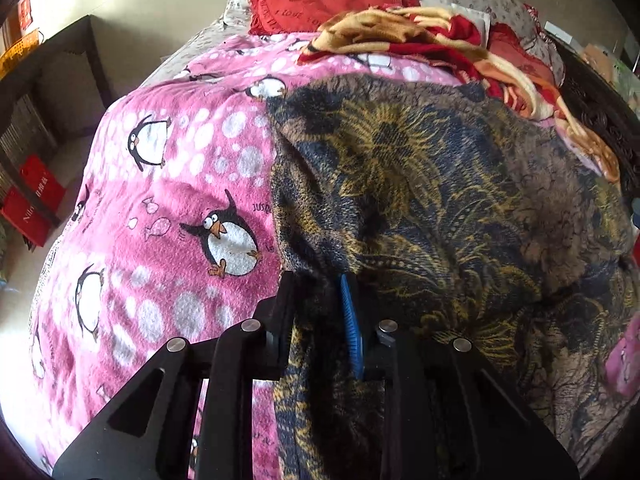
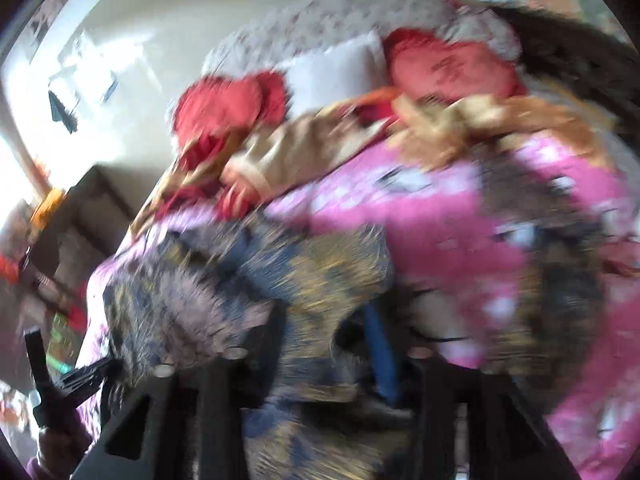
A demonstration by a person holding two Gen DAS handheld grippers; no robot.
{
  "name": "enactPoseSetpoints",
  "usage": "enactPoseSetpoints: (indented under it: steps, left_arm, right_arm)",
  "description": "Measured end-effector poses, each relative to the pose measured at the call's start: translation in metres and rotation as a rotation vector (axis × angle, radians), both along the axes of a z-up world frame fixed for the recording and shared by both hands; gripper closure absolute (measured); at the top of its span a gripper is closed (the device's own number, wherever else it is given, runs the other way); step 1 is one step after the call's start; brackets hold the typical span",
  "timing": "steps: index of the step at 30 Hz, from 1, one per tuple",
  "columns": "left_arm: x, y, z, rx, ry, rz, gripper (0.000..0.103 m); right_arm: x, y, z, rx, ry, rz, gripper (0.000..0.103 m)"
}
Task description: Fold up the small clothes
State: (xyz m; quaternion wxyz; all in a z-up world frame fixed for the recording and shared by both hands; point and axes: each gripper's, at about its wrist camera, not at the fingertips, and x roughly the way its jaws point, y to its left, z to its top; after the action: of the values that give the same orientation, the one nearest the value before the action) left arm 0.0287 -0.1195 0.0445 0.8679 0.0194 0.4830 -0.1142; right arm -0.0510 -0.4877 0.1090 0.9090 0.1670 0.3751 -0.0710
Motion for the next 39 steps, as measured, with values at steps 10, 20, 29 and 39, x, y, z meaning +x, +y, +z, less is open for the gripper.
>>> enactPoseSetpoints:
  steps: [10, 20, 29, 39]
  left_arm:
    - [-0.01, -0.018, 0.016, 0.0, -0.018, -0.02, 0.081]
    - [-0.012, -0.027, 0.02, 0.001, -0.017, -0.041, 0.081]
    - [-0.016, -0.036, 0.017, 0.005, -0.007, -0.069, 0.081]
    - [-0.013, -0.03, 0.014, 0.01, -0.006, -0.058, 0.081]
  right_arm:
    - [-0.014, -0.033, -0.022, -0.223, 0.15, 0.038, 0.054]
    - [0.004, -0.011, -0.029, -0.1, 0.113, 0.171, 0.054]
    - [0.027, 0.005, -0.046, -0.171, 0.149, 0.199, 0.096]
    - [0.053, -0.015, -0.017, -0.305, 0.063, 0.032, 0.097]
